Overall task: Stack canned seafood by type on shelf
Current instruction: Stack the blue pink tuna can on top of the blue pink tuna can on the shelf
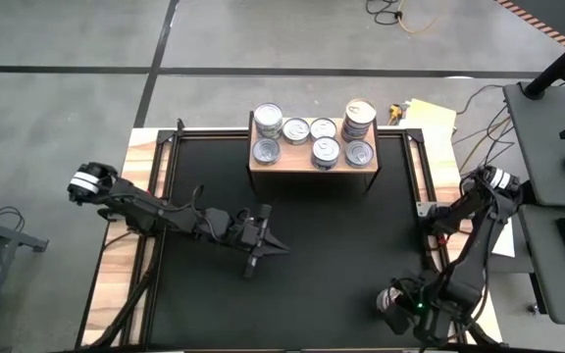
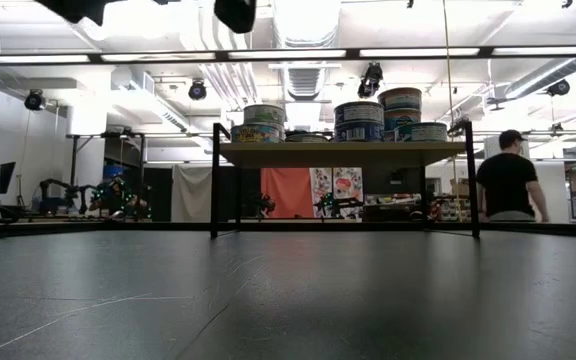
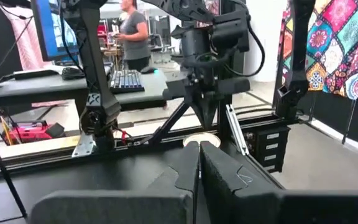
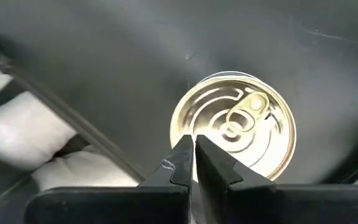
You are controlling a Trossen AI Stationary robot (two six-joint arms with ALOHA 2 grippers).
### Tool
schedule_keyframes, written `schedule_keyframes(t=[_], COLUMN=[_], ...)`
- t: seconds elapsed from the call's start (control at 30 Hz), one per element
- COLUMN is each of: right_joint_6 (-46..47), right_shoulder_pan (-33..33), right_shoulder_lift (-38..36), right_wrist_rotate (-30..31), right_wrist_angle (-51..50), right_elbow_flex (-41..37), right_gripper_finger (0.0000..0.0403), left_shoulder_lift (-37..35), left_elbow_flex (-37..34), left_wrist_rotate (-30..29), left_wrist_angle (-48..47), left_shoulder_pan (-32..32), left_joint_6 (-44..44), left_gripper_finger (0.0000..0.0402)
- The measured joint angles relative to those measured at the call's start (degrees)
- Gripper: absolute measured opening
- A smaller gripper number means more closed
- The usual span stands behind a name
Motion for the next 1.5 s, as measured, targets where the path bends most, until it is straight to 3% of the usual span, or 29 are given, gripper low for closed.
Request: schedule_keyframes(t=[0.27, 0.5, 0.8, 1.33, 1.5], right_joint_6=[0.0, -0.3, -6.2, -34.3, -47.1], right_shoulder_pan=[0.0, 0.0, -3.3, -21.5, -26.2], right_shoulder_lift=[6.4, 9.2, 9.9, 11.6, 11.5], right_wrist_rotate=[-3.1, -2.5, 8.3, 18.7, 20.3], right_wrist_angle=[-0.6, -0.7, 0.9, 4.8, 8.8], right_elbow_flex=[-0.1, 0.0, -0.1, -0.2, -0.1], right_gripper_finger=[0.0009, 0.0009, 0.0009, 0.0009, 0.0009], left_shoulder_lift=[2.9, 3.7, 3.7, 3.1, 2.4], left_elbow_flex=[7.3, 8.8, 8.8, 8.7, 8.7], left_wrist_rotate=[0.0, -0.1, -0.5, -0.6, -5.4], left_wrist_angle=[-11.0, -8.3, -9.1, -12.0, -16.1], left_shoulder_pan=[0.0, -0.2, -0.2, -0.2, -0.2], left_joint_6=[0.8, 4.4, 4.5, 6.2, 5.3], left_gripper_finger=[0.0000, 0.0000, 0.0000, 0.0000, 0.0000])
